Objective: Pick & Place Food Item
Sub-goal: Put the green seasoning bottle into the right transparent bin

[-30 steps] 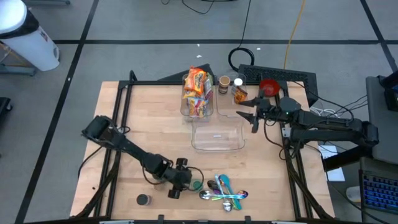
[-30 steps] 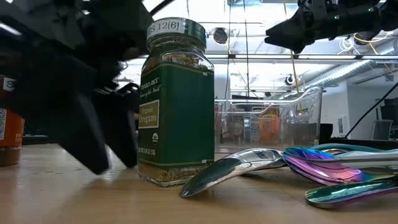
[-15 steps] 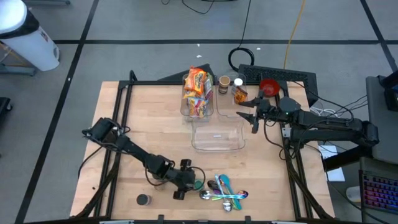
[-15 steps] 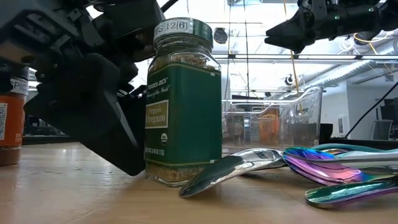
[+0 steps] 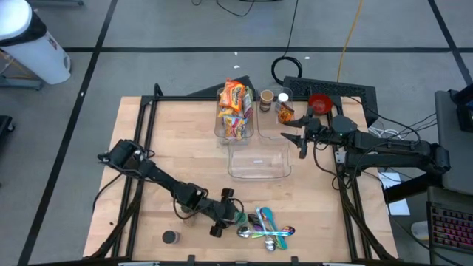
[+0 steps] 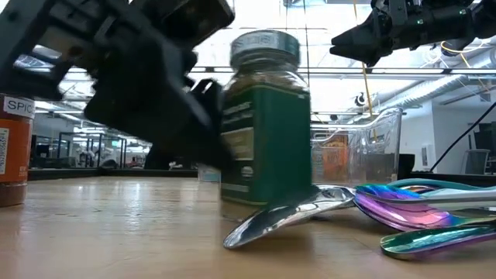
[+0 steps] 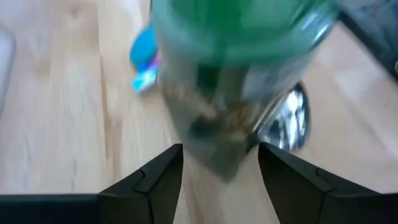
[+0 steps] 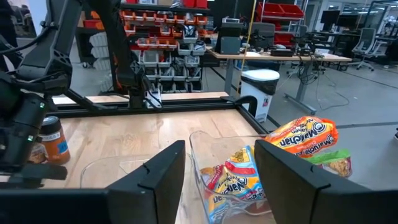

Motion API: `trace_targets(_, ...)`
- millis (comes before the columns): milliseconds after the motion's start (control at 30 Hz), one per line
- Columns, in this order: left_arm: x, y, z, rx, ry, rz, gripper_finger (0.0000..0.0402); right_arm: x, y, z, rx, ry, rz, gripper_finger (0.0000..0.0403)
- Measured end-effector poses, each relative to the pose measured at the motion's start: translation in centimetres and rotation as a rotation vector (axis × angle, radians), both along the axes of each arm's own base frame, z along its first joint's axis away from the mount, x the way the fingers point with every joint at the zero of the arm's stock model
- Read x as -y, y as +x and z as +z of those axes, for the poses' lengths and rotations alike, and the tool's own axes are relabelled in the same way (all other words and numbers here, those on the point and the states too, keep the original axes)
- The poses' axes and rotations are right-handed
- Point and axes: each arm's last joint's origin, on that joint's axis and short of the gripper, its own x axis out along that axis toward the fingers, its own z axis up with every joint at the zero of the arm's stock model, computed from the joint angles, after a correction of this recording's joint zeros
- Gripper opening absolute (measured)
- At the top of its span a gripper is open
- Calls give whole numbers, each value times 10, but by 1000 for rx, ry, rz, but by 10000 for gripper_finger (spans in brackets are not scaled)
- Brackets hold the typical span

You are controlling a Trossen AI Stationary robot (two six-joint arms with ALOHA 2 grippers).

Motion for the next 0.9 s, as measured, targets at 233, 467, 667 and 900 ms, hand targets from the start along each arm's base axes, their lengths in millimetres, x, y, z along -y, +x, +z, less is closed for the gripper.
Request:
trace_targets(233, -4, 13, -11, 79, -31, -25, 218, -1, 0, 0, 1, 8, 31, 184)
trace_targets(467, -5, 14, -16, 56, -52, -67, 218, -1, 0, 0, 4, 3, 51, 183)
trace_targets(667, -6, 15, -13, 52, -105, -104, 218, -2, 0, 1, 7, -1, 52, 185)
trace_targets(900, -12, 19, -10, 59, -182, -147, 218, -2, 0, 0, 1, -12, 53, 184)
